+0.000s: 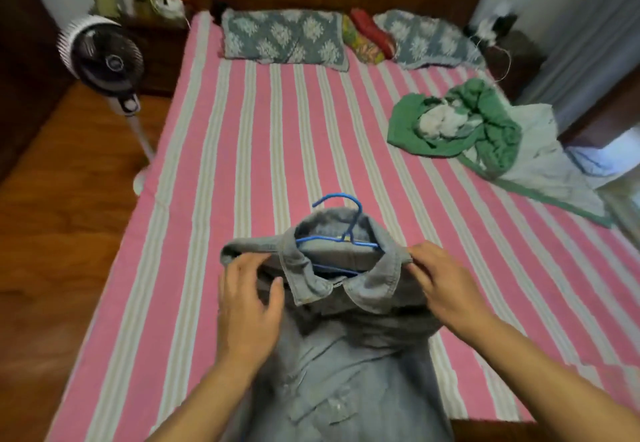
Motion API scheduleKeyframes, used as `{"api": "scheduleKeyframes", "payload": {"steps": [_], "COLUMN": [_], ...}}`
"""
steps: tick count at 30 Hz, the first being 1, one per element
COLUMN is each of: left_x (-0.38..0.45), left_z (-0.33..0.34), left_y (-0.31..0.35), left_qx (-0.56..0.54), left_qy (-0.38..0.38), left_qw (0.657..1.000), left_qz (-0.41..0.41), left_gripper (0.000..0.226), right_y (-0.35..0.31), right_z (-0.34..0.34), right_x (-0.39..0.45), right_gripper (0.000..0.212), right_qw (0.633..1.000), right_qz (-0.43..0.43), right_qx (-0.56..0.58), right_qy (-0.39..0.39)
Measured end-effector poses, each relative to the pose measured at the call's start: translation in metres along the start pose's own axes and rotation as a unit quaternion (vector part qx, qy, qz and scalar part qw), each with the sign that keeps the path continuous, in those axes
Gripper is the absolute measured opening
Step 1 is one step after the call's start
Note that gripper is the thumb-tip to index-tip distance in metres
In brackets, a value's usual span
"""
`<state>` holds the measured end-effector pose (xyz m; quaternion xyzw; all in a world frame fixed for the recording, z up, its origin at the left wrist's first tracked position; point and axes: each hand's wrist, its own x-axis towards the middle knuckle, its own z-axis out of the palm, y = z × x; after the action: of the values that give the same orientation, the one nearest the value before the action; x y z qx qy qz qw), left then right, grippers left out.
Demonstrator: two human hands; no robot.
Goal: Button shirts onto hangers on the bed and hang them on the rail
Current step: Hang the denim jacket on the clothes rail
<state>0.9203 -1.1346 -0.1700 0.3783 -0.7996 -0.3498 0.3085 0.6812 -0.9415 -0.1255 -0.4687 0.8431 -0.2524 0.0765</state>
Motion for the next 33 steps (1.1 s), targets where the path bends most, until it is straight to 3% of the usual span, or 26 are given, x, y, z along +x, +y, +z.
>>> {"api": "scheduleKeyframes", "payload": {"steps": [3,5,7,11,13,16,18,24,26,29,33], "left_x": [0.025,0.031,0.026,-0.002,-0.017,-0.036,-0.053,-0.089,-0.1,-0.127,-0.185], "left_z": [-0.048,-0.064,-0.077,-0.101,-0.107,-0.123,-0.141,-0.207,-0.23,-0.265,-0.31], "left_y": [0.069,0.106,0.139,0.206,0.244,0.292,0.317,0.399,0.417,0.425,0.416], "left_qx": [0.055,0.101,0.129,0.147,0.189,0.248,0.279,0.343,0.362,0.373,0.392], "left_qy": [-0.045,-0.119,-0.12,-0.046,0.026,0.148,0.191,0.266,0.288,0.327,0.362], "left_qw": [0.989,0.975,0.971,0.958,0.946,0.939,0.92,0.866,0.856,0.849,0.835], "left_qz": [0.133,0.161,0.165,0.242,0.262,0.188,0.196,0.248,0.233,0.182,0.131], "left_gripper": [0.057,0.061,0.056,0.04,0.036,0.032,0.022,0.021,0.02,0.02,0.018], "right_y": [-0.027,-0.04,-0.046,-0.041,-0.038,-0.035,-0.041,-0.11,-0.14,-0.183,-0.246], "right_z": [-0.053,-0.086,-0.119,-0.173,-0.196,-0.245,-0.277,-0.304,-0.306,-0.307,-0.289], "right_x": [-0.011,-0.015,-0.018,-0.023,-0.025,-0.03,-0.028,-0.014,-0.009,-0.009,-0.031], "right_gripper": [0.011,0.015,0.016,0.019,0.023,0.024,0.027,0.06,0.052,0.01,0.029], "right_qw": [0.998,0.995,0.99,0.977,0.968,0.943,0.93,0.929,0.912,0.896,0.875], "right_qz": [-0.056,-0.094,-0.131,-0.187,-0.204,-0.213,-0.26,-0.358,-0.397,-0.434,-0.464], "right_qx": [0.018,0.037,0.054,0.098,0.137,0.199,0.16,0.098,0.099,0.084,0.128], "right_qy": [0.014,0.02,0.024,0.033,0.054,0.159,0.203,0.003,-0.035,-0.052,-0.054]}}
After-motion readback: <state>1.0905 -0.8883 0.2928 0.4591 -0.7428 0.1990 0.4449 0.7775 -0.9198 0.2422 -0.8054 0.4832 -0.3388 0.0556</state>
